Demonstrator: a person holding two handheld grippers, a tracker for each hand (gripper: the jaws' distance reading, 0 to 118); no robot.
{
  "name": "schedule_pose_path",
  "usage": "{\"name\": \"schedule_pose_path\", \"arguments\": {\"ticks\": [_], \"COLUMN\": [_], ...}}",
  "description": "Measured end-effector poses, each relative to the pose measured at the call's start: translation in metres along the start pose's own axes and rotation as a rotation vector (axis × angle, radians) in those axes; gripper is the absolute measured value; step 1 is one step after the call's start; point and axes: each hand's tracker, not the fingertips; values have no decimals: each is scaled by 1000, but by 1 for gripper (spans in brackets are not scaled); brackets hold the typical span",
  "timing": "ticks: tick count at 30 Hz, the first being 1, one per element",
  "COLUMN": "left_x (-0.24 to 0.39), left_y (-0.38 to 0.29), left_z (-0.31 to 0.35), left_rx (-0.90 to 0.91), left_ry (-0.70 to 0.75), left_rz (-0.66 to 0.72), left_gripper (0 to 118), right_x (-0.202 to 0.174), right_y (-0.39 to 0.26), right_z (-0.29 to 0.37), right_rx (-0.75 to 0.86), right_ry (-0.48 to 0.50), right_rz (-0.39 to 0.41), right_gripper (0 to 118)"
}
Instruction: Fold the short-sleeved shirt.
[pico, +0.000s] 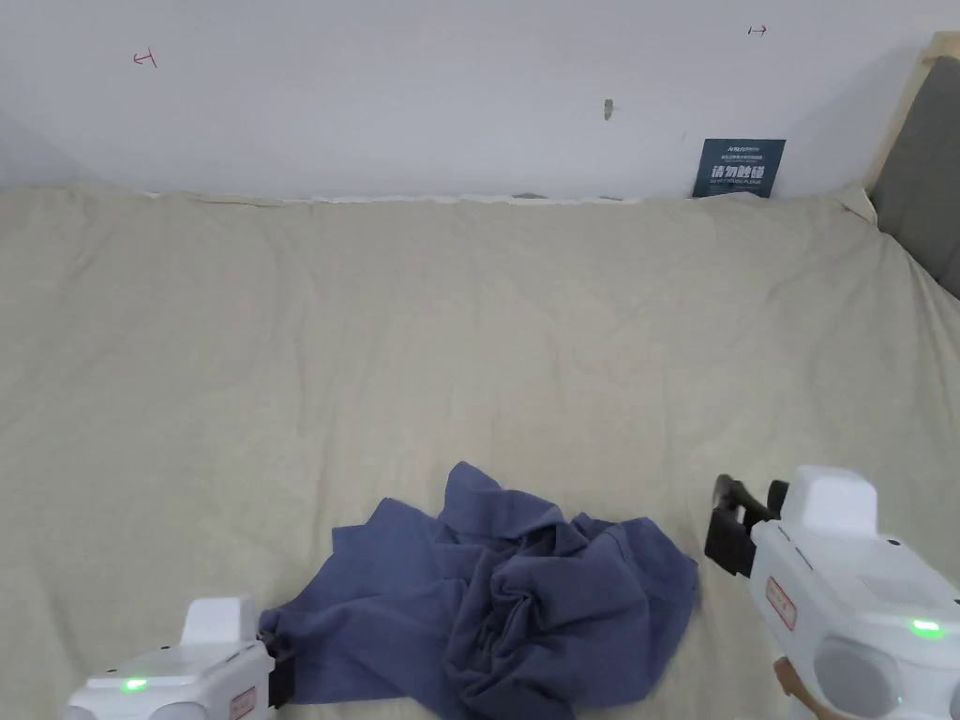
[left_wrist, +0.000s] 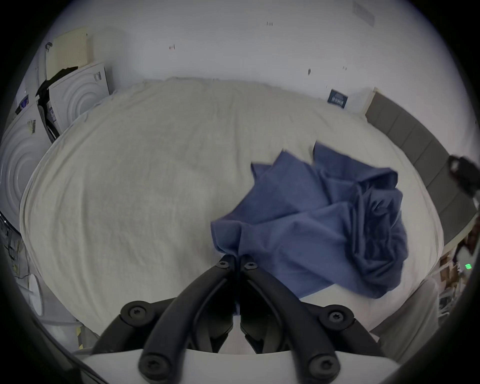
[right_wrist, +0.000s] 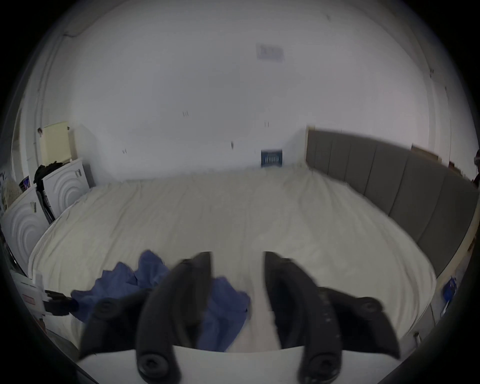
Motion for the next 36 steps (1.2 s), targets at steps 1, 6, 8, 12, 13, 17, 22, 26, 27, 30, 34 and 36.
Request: {"name": "schedule_pose_path", "arguments": {"ticks": [1,6,8,12,13,17,22,26,27,30,34,36], "left_x": [-1,-4,-10,-9,-10,-13,-15,-33,-36,-51,-69,-74], "left_y": [3,21,22,28,28,28,42,77,89,140,213,249], "left_z": [7,29,27,25,24,21,30,41,47,71,102,116], "left_rx": [25,65,76,70,69,64,92,186,213,301,413,459], "left_ry": [-22,-72,-78,-82,-82,-82,-130,-124,-120,-107,-36,2], "left_rz": [16,42,43,41,41,45,135,137,130,103,55,42], "left_gripper": [3,3,3,3,3,3,3,3,3,3,3,3], "right_x": [3,13,11,7,6,-2,3,12,14,23,26,27], "right_y": [-2,-25,-40,-66,-69,-65,-26,33,48,103,175,209], "right_z": [-17,-102,-129,-170,-174,-162,-116,-80,-73,-56,-43,-38], "right_rx": [-65,-320,-383,-469,-469,-428,-335,-185,-156,-59,57,115], "right_ry": [16,15,-10,-22,-11,5,20,22,23,20,-3,-14], "right_rz": [-26,-61,-16,49,50,117,153,194,203,207,222,229], "right_gripper": [80,101,100,77,65,10,5,5,5,5,5,5]}}
